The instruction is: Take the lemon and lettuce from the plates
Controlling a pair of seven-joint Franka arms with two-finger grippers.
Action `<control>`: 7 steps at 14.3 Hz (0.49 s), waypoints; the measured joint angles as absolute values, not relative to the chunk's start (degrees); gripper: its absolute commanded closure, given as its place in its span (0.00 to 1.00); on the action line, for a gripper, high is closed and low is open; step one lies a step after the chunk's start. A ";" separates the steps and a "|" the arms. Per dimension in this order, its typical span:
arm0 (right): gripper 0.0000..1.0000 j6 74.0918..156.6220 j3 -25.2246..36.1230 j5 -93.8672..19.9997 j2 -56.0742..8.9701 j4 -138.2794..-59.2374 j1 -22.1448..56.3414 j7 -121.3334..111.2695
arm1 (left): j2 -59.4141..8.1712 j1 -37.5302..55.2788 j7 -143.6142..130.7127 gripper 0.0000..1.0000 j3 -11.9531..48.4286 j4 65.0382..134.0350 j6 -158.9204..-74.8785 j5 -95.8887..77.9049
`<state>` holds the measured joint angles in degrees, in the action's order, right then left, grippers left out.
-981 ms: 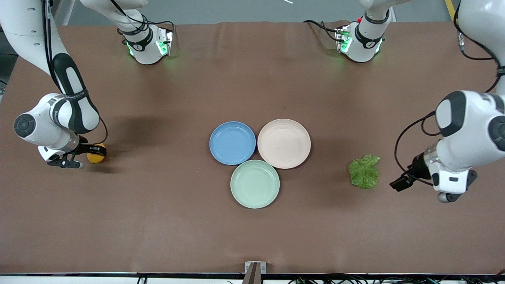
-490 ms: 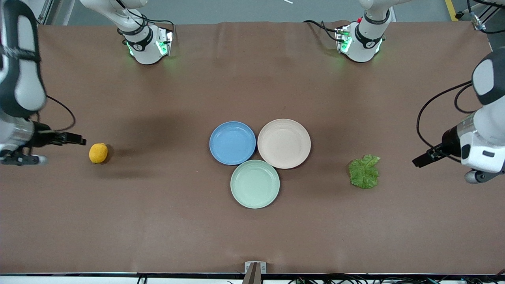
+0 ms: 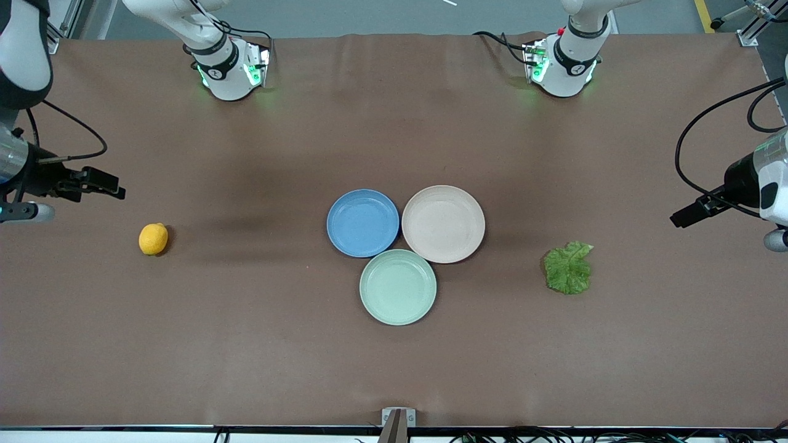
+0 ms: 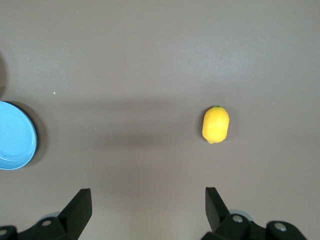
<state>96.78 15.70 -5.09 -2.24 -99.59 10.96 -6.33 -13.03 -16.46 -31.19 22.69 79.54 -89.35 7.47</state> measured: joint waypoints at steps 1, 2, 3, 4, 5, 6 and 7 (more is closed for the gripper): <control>0.00 95.62 15.61 -4.72 -1.67 -99.21 11.79 -5.36 | -12.58 -16.20 -30.07 0.00 22.66 79.22 -89.15 7.44; 0.00 94.32 15.53 -4.41 -1.39 -98.24 12.19 -4.94 | -11.83 -15.56 -28.12 0.00 22.34 79.12 -88.88 7.43; 0.00 93.08 15.51 -3.82 -1.29 -96.77 12.30 -4.87 | -10.90 -14.28 -25.76 0.00 21.14 79.12 -88.35 7.43; 0.00 92.00 15.47 -2.64 -1.28 -95.06 12.31 -4.87 | -9.93 -12.63 -23.41 0.00 19.38 79.13 -87.50 7.43; 0.00 90.92 15.33 -1.31 -1.26 -93.37 12.45 -4.89 | -8.94 -11.45 -21.47 0.00 17.99 79.30 -86.61 7.43; 0.00 89.91 15.13 -0.17 -1.25 -91.77 12.87 -4.89 | -7.89 -10.91 -19.77 0.00 17.24 79.81 -85.91 7.41; 0.00 89.21 15.01 0.54 -1.25 -90.43 13.38 -4.89 | -6.85 -10.70 -18.29 0.00 16.83 80.61 -85.46 7.19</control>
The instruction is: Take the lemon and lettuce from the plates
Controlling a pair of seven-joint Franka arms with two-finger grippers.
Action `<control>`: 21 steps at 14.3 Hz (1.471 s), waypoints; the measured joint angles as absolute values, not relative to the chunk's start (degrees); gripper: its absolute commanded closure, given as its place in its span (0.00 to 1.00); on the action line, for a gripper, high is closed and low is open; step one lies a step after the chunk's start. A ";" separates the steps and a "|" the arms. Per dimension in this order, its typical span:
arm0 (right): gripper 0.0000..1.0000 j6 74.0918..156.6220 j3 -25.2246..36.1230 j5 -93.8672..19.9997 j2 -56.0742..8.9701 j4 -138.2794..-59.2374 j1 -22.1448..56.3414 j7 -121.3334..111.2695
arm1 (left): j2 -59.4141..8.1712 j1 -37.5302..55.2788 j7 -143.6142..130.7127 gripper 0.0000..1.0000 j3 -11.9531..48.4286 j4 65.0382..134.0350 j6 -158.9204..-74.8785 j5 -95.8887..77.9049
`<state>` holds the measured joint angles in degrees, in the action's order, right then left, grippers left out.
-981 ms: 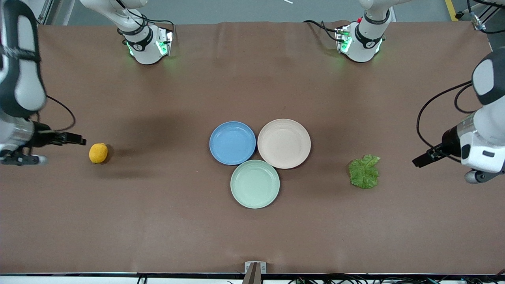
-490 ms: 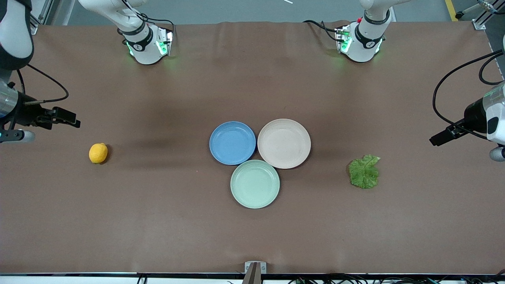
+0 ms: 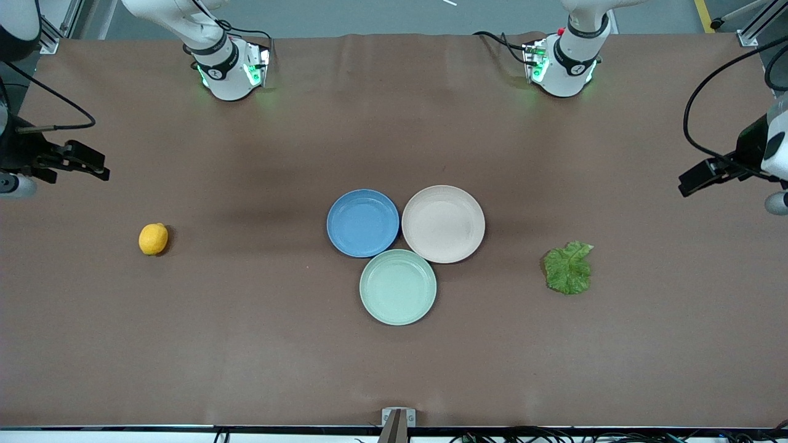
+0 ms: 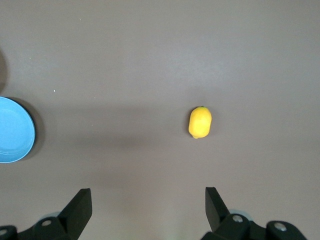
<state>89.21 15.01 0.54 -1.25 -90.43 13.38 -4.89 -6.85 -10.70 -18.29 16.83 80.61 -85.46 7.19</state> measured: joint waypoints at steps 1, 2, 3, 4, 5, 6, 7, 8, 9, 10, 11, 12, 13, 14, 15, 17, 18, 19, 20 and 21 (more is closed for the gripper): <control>0.00 88.66 14.93 0.97 -1.24 -89.34 13.72 -4.88 | -5.72 -10.45 -17.18 0.00 16.41 81.74 -85.31 6.60; 0.00 88.24 14.92 1.07 -1.24 -88.61 13.79 -4.87 | -4.63 -9.95 -16.66 0.00 15.68 82.91 -85.29 5.83; 0.00 88.21 14.98 1.07 -1.25 -87.95 13.79 -4.82 | -3.56 -9.35 -16.05 0.00 14.61 84.17 -85.29 4.70; 0.00 88.21 15.01 1.07 -1.24 -87.19 13.79 -4.73 | -2.47 -8.97 -15.27 0.00 13.70 85.49 -85.29 3.81; 0.00 88.08 15.02 1.07 -1.24 -86.42 13.79 -4.70 | -1.48 -8.77 -14.67 0.00 13.24 86.70 -85.32 3.31; 0.00 87.92 15.03 1.06 -1.24 -85.91 13.79 -4.70 | -0.59 -8.15 -14.51 0.00 12.70 87.70 -85.40 3.08; 0.00 87.84 15.05 1.07 -1.24 -85.68 13.79 -4.67 | 0.19 -6.62 -14.51 0.00 11.43 88.47 -85.42 3.06; 0.00 87.83 15.06 1.07 -1.24 -85.66 13.79 -4.64 | 0.90 -4.94 -14.51 0.00 10.08 89.21 -85.42 3.05; 0.00 87.82 15.06 1.06 -1.26 -85.66 13.79 -4.62 | 1.51 -4.01 -14.51 0.00 9.36 89.85 -85.46 3.05; 0.00 87.82 15.06 1.06 -1.26 -85.66 13.79 -4.62 | 1.99 -3.75 -14.51 0.00 9.18 90.44 -85.51 3.02; 0.00 87.82 15.06 1.06 -1.26 -85.66 13.79 -4.61 | 2.32 -3.73 -14.51 0.00 9.18 90.87 -85.55 2.96; 0.00 87.82 15.06 1.06 -1.26 -85.66 13.78 -4.58 | 2.58 -3.72 -14.50 0.00 9.19 91.24 -85.61 2.92; 0.00 87.82 14.98 1.06 -1.26 -85.66 13.64 -4.55 | 2.87 -3.69 -14.47 0.00 9.30 91.72 -85.83 2.85; 0.00 87.82 14.45 1.06 -1.26 -85.66 13.04 -4.54 | 3.12 -3.66 -14.47 0.00 9.55 92.19 -86.27 2.82; 0.00 87.82 12.88 1.06 -1.26 -85.66 11.42 -4.53 | 3.40 -3.63 -14.47 0.00 9.90 92.74 -86.70 2.81; 0.00 87.82 8.21 1.06 -1.26 -85.66 6.85 -4.53 | 4.21 -4.03 -14.47 0.01 11.16 94.22 -87.72 2.39; 0.00 87.82 6.49 1.06 -1.26 -85.66 5.20 -4.53 | 4.56 -4.79 -14.47 0.01 12.33 94.80 -88.13 1.81; 0.00 87.82 5.51 1.06 -1.26 -85.66 4.26 -4.53 | 4.79 -5.44 -14.47 0.01 13.27 95.15 -88.42 1.38; 0.00 87.82 5.11 1.06 -1.26 -85.66 3.89 -4.52 | 4.90 -5.75 -14.47 0.01 13.71 95.26 -88.58 1.16; 0.00 87.82 4.91 1.06 -1.26 -85.66 3.65 -4.51 | 4.97 -5.88 -14.47 0.01 13.89 95.26 -88.65 1.05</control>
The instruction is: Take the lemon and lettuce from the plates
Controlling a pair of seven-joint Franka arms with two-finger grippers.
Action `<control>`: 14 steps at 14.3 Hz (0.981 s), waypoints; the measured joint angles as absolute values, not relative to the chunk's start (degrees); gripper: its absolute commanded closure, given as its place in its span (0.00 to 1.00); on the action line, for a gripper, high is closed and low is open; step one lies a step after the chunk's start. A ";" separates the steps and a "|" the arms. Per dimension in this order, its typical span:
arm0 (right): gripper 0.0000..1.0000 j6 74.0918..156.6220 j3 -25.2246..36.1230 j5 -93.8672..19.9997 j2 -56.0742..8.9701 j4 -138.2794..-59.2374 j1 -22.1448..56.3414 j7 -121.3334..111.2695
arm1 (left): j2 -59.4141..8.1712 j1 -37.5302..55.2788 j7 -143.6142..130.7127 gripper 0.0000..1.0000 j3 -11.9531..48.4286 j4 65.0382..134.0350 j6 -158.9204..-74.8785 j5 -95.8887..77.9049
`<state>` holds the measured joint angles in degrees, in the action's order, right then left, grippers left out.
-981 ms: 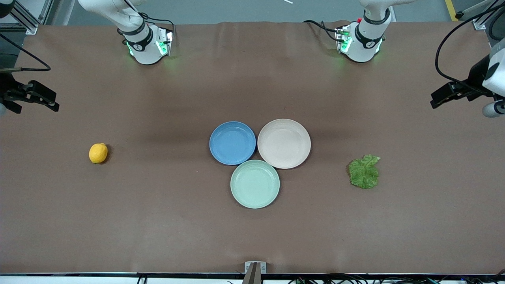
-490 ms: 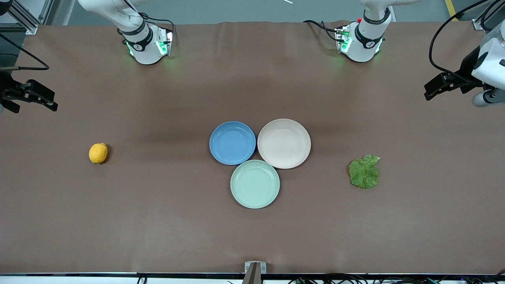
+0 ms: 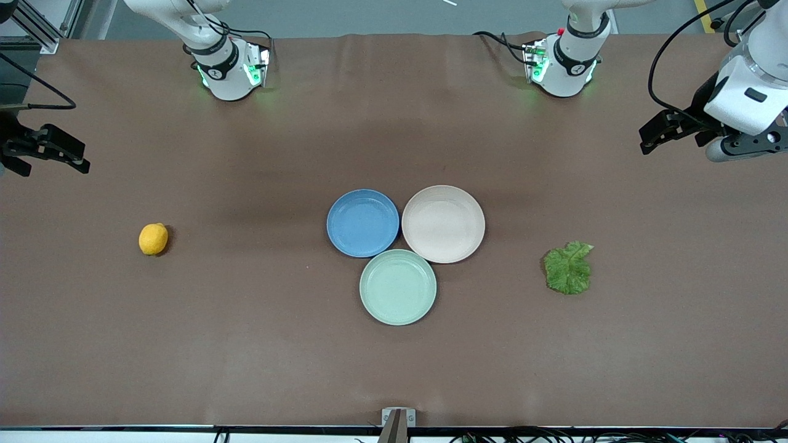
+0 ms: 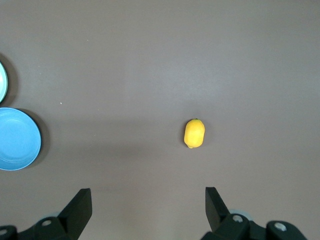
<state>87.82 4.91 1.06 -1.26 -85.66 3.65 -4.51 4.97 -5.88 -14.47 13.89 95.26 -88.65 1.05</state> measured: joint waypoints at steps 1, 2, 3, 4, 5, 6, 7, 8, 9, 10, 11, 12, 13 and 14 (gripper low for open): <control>0.00 87.82 4.43 1.06 -1.26 -85.66 3.11 -4.51 | 5.05 -5.92 -14.36 0.01 13.92 95.26 -88.67 1.04; 0.00 87.82 3.37 1.06 -1.26 -85.66 2.08 -4.51 | 5.14 -5.93 -14.07 0.01 13.92 95.26 -88.67 1.02; 0.00 87.82 2.46 1.06 -1.26 -85.65 1.26 -4.51 | 5.25 -5.94 -13.62 0.01 13.93 95.26 -88.67 1.02; 0.00 87.82 1.92 1.06 -1.26 -85.65 0.87 -4.50 | 5.37 -5.93 -12.91 0.01 13.94 95.22 -88.67 1.02; 0.00 87.82 1.69 1.06 -1.26 -85.65 0.72 -4.49 | 5.48 -5.92 -11.44 0.00 13.95 95.11 -88.67 1.02; 0.00 87.82 1.61 1.06 -1.26 -85.63 0.67 -4.47 | 5.57 -5.94 -9.79 0.00 13.95 95.02 -88.67 1.01; 0.00 87.82 1.60 1.06 -1.26 -85.56 0.63 -4.46 | 5.61 -6.05 -8.53 0.00 13.92 94.95 -88.67 1.01; 0.00 87.82 1.60 1.06 -1.26 -85.44 0.56 -4.45 | 5.61 -6.21 -7.80 0.00 13.82 94.85 -88.67 1.01; 0.00 87.81 1.60 1.06 -1.26 -85.35 0.48 -4.45 | 5.61 -6.37 -7.51 0.00 13.69 94.66 -88.67 1.01; 0.00 87.80 1.60 1.06 -1.26 -85.31 0.42 -4.45 | 5.60 -6.53 -7.33 0.00 13.58 94.35 -88.67 1.01; 0.00 87.80 1.60 1.06 -1.26 -85.28 0.40 -4.45 | 5.58 -6.76 -7.20 0.00 13.54 94.01 -88.67 1.01; 0.00 87.80 1.59 1.06 -1.26 -85.27 0.40 -4.44 | 5.53 -6.92 -7.09 0.00 13.49 93.74 -88.67 1.01; 0.00 87.80 1.52 1.06 -1.26 -85.27 0.40 -4.44 | 5.45 -7.03 -7.05 0.00 13.47 93.56 -88.67 1.01; 0.00 87.79 1.42 1.06 -1.26 -85.27 0.40 -4.44 | 5.36 -7.05 -7.05 0.00 13.46 93.47 -88.66 1.01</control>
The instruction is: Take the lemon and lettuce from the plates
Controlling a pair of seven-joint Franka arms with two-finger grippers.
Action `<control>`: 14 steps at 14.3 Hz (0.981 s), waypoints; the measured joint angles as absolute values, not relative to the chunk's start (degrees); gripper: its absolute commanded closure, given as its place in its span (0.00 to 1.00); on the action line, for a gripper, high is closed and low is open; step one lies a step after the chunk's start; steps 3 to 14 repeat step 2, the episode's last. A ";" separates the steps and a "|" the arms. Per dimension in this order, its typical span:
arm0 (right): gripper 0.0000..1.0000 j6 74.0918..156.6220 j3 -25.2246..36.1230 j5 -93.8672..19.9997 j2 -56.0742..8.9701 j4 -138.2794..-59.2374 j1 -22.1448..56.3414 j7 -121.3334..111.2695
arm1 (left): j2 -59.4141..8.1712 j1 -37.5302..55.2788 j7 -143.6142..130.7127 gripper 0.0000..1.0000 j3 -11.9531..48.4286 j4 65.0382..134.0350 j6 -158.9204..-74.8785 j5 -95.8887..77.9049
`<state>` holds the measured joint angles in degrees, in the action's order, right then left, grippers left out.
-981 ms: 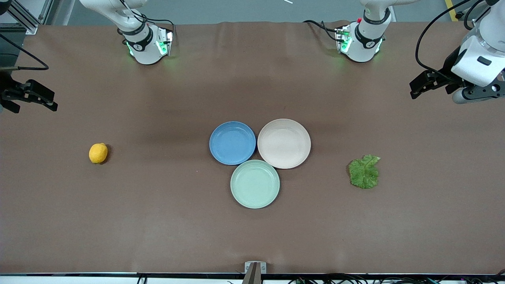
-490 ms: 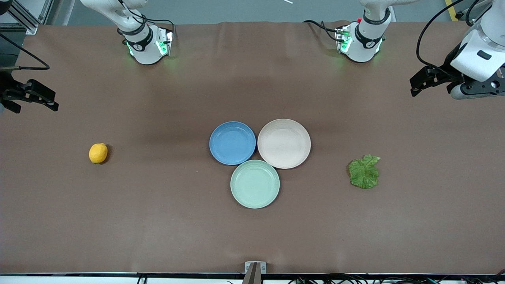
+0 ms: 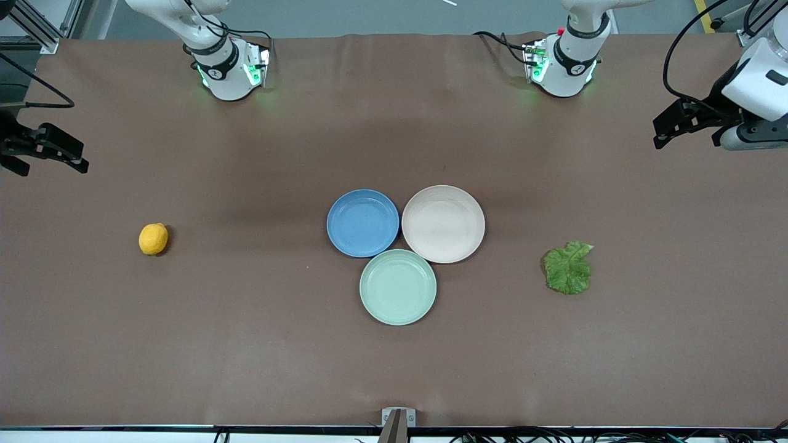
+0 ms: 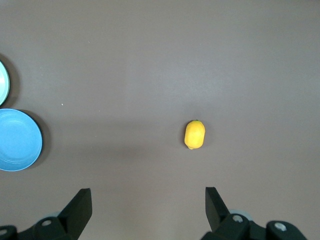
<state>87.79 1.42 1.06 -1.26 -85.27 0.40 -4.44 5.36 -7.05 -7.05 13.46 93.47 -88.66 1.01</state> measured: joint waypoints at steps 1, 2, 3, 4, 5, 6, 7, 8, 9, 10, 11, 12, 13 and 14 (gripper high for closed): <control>0.00 87.79 1.33 1.06 -1.26 -85.27 0.40 -4.44 | 5.26 -7.05 -7.05 0.00 13.47 93.42 -88.66 1.01; 0.00 87.78 1.30 1.06 -1.26 -85.27 0.40 -4.44 | 5.17 -7.05 -7.05 0.00 13.47 93.41 -88.66 1.01; 0.00 87.78 1.30 1.06 -1.26 -85.27 0.40 -4.44 | 5.17 -7.05 -7.05 0.00 13.47 93.41 -88.66 1.01; 0.00 87.78 1.30 1.06 -1.26 -85.27 0.40 -4.44 | 5.17 -7.05 -7.05 0.00 13.47 93.41 -88.66 1.01; 0.00 87.78 1.30 1.06 -1.26 -85.27 0.40 -4.44 | 5.17 -7.05 -7.05 0.00 13.47 93.41 -88.66 1.01; 0.00 87.78 1.30 1.06 -1.26 -85.27 0.40 -4.44 | 5.17 -7.05 -7.05 0.00 13.47 93.41 -88.66 1.01; 0.00 87.78 1.30 1.06 -1.26 -85.27 0.40 -4.44 | 5.17 -7.05 -7.05 0.00 13.47 93.41 -88.66 1.01; 0.00 87.78 1.30 1.06 -1.26 -85.27 0.40 -4.44 | 5.17 -7.05 -7.05 0.00 13.47 93.41 -88.66 1.01; 0.00 87.78 1.30 1.06 -1.26 -85.27 0.40 -4.44 | 5.17 -7.05 -7.05 0.00 13.47 93.41 -88.66 1.01; 0.00 87.78 1.30 1.06 -1.26 -85.27 0.40 -4.44 | 5.17 -7.05 -7.05 0.00 13.47 93.41 -88.66 1.01; 0.00 87.78 1.30 1.06 -1.26 -85.27 0.40 -4.44 | 5.17 -7.05 -7.05 0.00 13.47 93.41 -88.66 1.01; 0.00 87.78 1.30 1.06 -1.26 -85.27 0.40 -4.44 | 5.17 -7.05 -7.05 0.00 13.47 93.41 -88.66 1.01; 0.00 87.78 1.30 1.06 -1.26 -85.27 0.40 -4.44 | 5.17 -7.05 -7.05 0.00 13.47 93.41 -88.66 1.01; 0.00 87.78 1.30 1.06 -1.26 -85.27 0.40 -4.44 | 5.17 -7.05 -7.05 0.00 13.47 93.41 -88.66 1.01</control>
